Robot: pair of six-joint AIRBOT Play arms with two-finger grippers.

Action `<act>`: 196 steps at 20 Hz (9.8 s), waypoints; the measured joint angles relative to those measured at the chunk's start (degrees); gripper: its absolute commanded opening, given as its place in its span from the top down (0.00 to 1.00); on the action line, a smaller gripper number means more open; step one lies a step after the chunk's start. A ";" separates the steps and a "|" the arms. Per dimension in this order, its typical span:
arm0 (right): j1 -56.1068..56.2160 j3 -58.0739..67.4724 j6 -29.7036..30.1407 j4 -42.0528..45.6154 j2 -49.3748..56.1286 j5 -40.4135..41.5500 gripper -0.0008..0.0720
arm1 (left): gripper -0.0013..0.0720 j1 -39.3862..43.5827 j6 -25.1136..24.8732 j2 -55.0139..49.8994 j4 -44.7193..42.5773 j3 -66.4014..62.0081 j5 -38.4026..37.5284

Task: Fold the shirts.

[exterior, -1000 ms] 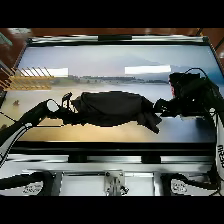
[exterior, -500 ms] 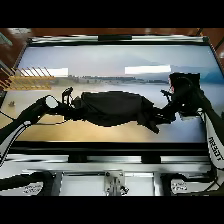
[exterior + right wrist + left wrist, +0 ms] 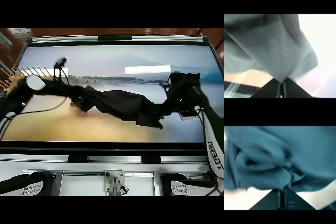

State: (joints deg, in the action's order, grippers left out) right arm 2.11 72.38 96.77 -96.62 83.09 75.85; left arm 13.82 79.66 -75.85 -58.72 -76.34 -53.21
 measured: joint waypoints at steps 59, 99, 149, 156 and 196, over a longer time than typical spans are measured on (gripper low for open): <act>-2.91 -36.98 -5.77 -31.93 -16.04 -8.04 0.07 | 0.93 -14.16 -2.03 19.69 -2.78 11.61 -17.25; 0.13 33.97 -3.13 -20.83 -37.75 -31.69 0.89 | 0.93 -17.75 -0.92 30.60 -14.56 -38.97 -8.46; -8.31 32.46 -5.70 -8.63 8.81 4.35 0.34 | 0.18 -30.71 1.01 1.68 -15.17 6.40 -31.34; -17.33 26.97 -3.17 -18.18 6.38 17.75 0.34 | 0.15 -40.09 -5.09 10.73 -6.12 33.44 -25.14; -13.86 -0.24 3.45 -14.58 15.91 2.89 0.89 | 0.94 -29.88 -7.89 11.91 3.54 36.54 -18.03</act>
State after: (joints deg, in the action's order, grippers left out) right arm -11.75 72.14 100.22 -111.20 99.00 78.74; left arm -16.05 71.77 -63.94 -55.18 -39.79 -71.24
